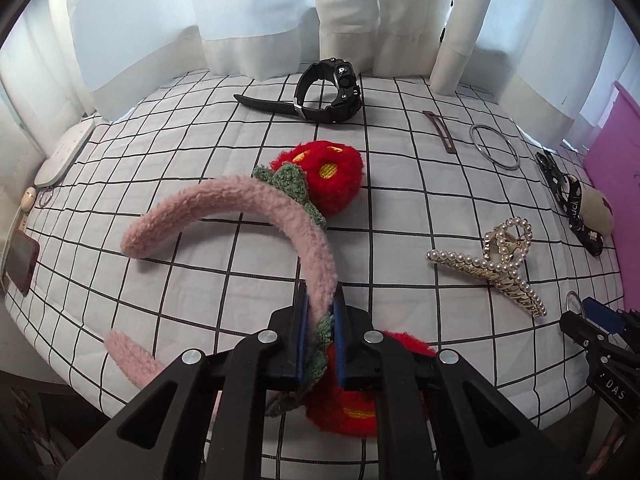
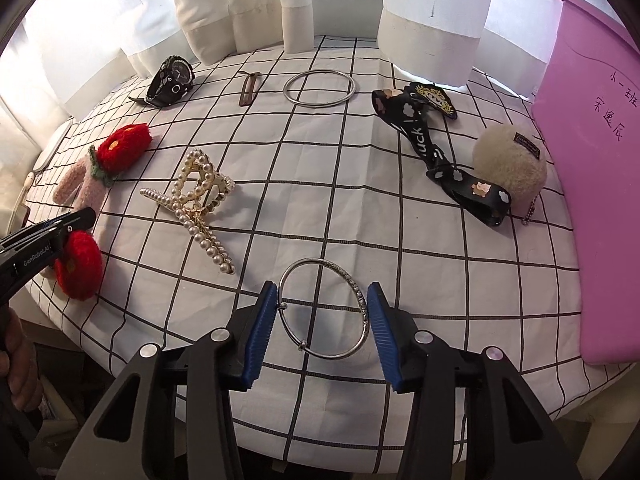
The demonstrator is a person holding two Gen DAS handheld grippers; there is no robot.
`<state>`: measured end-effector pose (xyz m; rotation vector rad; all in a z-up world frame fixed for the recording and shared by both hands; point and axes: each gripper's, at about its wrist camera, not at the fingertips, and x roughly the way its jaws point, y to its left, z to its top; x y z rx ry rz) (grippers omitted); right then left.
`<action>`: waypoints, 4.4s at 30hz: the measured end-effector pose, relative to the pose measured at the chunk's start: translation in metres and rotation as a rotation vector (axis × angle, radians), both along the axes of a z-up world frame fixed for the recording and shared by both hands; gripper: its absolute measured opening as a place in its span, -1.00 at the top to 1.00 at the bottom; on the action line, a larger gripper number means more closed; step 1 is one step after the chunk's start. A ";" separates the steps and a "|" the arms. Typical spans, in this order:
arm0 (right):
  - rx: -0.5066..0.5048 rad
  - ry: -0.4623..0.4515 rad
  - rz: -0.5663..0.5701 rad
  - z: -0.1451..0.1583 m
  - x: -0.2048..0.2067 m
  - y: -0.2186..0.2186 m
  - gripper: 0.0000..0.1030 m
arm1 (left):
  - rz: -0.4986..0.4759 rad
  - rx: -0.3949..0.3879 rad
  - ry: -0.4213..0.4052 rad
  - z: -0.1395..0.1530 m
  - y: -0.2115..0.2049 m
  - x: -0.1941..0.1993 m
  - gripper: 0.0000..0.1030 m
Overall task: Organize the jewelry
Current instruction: 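Carry the headband and bangle over the pink bin and open both grippers, then withdraw both grippers from the bin back over the table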
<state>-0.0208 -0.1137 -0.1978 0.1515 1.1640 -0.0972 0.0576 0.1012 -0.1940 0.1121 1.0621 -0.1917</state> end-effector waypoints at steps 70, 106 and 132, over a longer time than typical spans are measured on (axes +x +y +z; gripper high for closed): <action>-0.056 -0.330 -0.560 0.170 -0.107 -0.317 0.13 | -0.742 -0.201 -0.212 0.183 -0.452 -0.096 0.79; -0.055 -0.283 -0.580 0.168 -0.105 -0.294 -0.24 | -0.507 -0.135 -0.264 0.192 -0.389 -0.067 -0.87; -0.028 -0.369 -0.198 0.206 -0.029 -0.128 -0.28 | -0.063 -0.155 -0.302 0.209 -0.115 0.009 -0.88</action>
